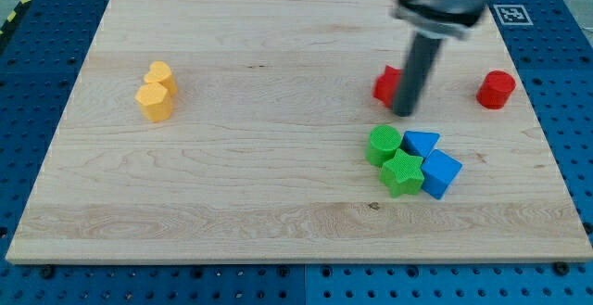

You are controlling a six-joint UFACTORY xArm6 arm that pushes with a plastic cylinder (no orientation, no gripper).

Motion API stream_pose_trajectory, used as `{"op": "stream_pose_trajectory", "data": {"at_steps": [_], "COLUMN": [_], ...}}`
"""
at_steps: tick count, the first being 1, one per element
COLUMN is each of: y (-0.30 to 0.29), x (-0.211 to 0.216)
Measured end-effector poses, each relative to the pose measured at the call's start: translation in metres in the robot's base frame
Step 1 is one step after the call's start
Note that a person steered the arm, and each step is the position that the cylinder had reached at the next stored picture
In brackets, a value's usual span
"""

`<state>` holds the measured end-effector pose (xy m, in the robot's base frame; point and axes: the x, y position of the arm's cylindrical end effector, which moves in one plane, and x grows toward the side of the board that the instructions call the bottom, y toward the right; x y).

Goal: Push the red star towards the yellow hexagon

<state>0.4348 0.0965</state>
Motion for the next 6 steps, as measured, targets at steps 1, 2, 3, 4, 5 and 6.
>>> {"op": "stream_pose_trajectory", "data": {"at_steps": [1, 2, 3, 4, 5, 6], "y": [0.010, 0.069, 0.085, 0.037, -0.069, -0.143], "x": [-0.001, -0.001, -0.026, -0.042, -0.028, -0.007]}}
